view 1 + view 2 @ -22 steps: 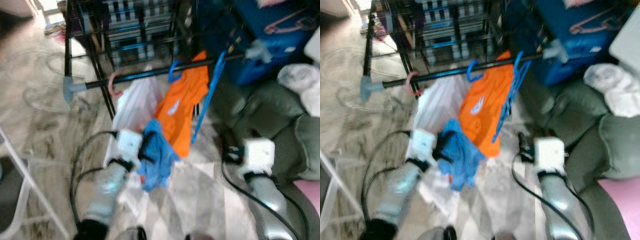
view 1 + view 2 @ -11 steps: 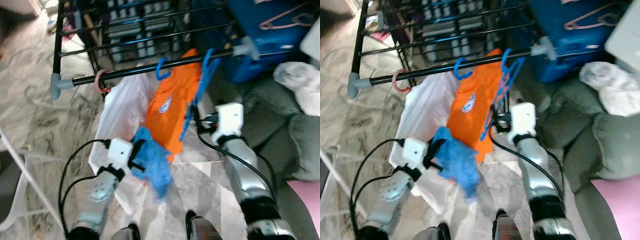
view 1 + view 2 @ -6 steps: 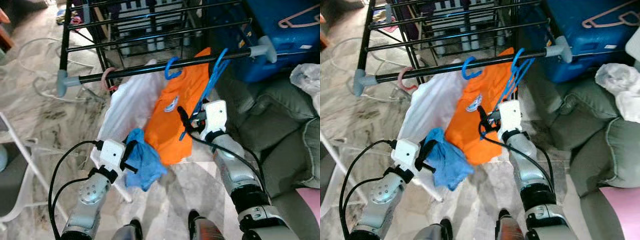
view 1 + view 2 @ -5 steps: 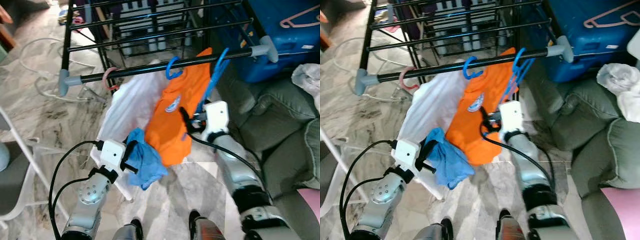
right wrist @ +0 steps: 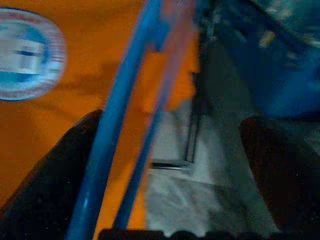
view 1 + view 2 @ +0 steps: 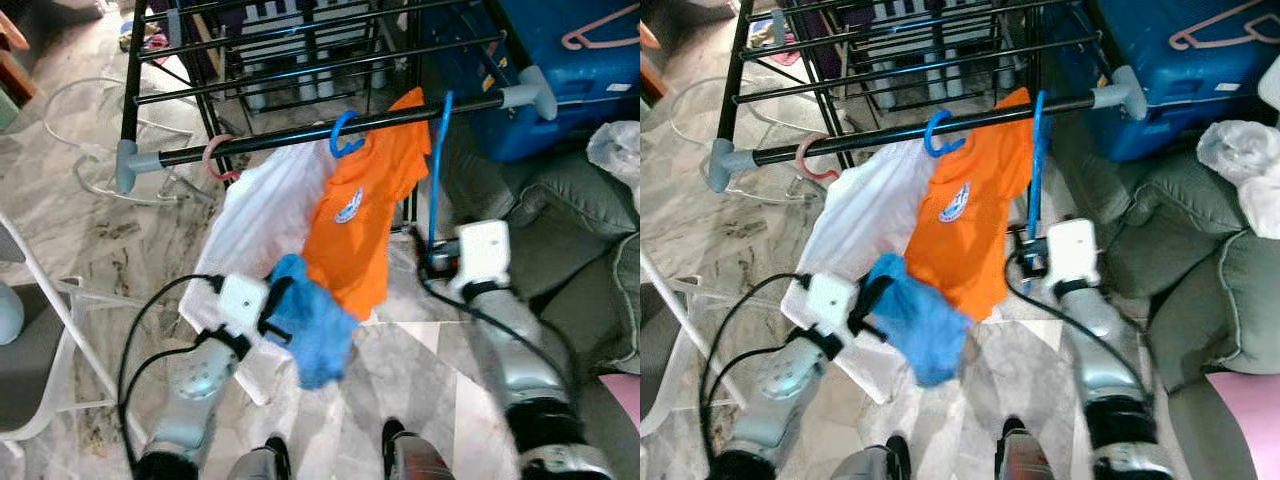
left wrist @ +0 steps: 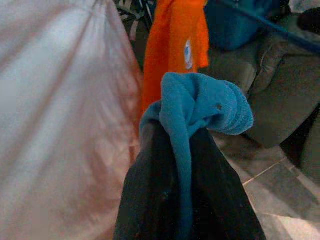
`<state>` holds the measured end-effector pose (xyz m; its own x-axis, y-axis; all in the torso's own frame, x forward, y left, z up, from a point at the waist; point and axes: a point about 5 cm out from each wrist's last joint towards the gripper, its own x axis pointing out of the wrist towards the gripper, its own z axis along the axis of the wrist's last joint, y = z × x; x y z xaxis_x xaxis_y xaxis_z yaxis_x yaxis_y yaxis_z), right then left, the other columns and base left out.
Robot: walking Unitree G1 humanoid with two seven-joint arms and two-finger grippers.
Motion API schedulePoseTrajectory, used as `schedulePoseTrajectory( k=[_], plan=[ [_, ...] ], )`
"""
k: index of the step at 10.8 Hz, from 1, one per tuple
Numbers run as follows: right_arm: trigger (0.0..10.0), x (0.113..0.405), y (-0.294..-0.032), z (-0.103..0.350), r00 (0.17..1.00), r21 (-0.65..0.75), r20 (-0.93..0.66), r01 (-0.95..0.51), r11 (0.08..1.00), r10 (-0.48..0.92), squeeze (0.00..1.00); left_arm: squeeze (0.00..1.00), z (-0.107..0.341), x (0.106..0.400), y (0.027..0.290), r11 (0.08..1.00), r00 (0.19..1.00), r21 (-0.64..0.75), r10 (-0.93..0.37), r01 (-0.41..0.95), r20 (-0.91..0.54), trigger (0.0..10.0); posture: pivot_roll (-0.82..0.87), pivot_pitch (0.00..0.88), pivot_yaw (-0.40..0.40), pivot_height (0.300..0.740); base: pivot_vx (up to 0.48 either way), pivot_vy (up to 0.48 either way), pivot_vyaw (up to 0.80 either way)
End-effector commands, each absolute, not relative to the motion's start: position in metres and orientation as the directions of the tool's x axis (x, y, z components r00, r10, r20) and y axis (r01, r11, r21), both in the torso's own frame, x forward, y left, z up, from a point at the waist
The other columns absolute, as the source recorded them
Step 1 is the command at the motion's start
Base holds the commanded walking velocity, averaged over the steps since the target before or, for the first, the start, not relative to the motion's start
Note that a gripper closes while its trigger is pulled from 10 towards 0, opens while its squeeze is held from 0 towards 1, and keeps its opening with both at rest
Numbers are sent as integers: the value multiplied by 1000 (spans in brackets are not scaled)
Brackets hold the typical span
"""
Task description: Hang hanger
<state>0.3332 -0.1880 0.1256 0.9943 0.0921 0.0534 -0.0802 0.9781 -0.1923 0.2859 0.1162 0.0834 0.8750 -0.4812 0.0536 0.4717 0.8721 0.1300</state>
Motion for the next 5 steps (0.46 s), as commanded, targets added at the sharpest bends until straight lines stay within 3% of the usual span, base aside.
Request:
schedulePoseTrajectory(
  k=[1,5],
  plan=[
    [10000,331,-192,125,997,-186,51,-53,981,64,0,0,79,285,118,867,872,129,-489,482,31,10000,-130,247,146,740,0,0,0],
    [10000,341,-199,142,996,-236,68,-35,971,52,0,0,80,286,115,864,868,126,-494,487,36,10000,-128,239,143,740,0,0,0]
  ],
)
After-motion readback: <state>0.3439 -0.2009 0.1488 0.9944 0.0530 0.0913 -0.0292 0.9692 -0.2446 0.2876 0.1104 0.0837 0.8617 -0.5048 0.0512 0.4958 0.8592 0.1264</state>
